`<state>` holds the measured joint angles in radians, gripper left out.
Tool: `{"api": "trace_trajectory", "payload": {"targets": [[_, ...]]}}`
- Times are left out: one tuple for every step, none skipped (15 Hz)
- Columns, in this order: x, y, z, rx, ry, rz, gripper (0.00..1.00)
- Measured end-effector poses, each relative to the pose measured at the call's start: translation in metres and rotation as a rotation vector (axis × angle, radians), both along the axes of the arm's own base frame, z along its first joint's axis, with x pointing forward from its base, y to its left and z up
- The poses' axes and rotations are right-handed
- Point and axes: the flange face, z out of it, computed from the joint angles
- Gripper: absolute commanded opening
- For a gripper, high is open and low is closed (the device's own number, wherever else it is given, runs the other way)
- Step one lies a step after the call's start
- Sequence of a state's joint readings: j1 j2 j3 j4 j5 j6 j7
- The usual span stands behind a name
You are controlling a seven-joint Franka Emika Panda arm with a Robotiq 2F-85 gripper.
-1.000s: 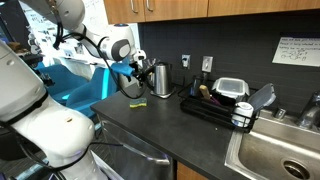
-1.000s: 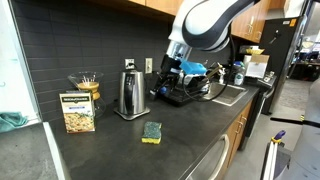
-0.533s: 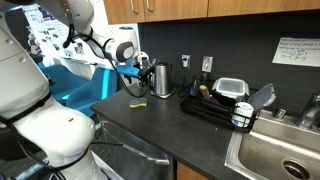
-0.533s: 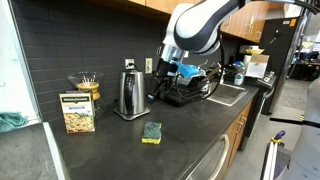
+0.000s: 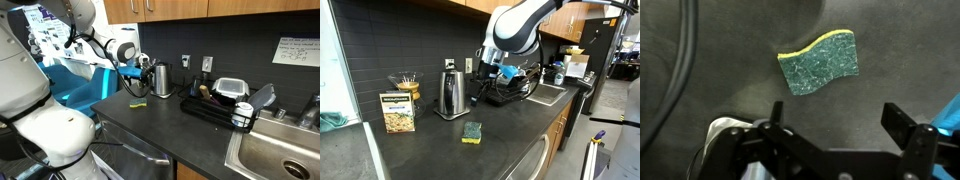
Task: Clean the counter
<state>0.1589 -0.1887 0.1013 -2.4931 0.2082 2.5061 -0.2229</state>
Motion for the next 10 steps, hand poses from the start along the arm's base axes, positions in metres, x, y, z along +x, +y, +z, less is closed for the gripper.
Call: {"api": "trace_trajectory", "payload": {"targets": [[0.000,-0.003,-0.001,-0.002,0.005,0.011,1.00],[0.000,-0.006,-0.002,-0.003,0.012,0.024,1.00],[0.000,-0.009,-0.003,-0.001,0.019,0.039,1.00],[0.000,-0.011,-0.005,-0.001,0.026,0.052,1.00],[-0.001,-0.013,-0.006,-0.002,0.030,0.063,1.00],[-0.001,-0.014,-0.006,-0.003,0.031,0.070,1.00],[-0.001,-0.014,-0.007,-0.005,0.031,0.079,1.00],[-0.001,-0.013,-0.008,-0.006,0.031,0.086,1.00],[-0.001,-0.010,-0.009,-0.007,0.032,0.093,1.00],[-0.001,-0.008,-0.011,-0.007,0.033,0.100,1.00]]}}
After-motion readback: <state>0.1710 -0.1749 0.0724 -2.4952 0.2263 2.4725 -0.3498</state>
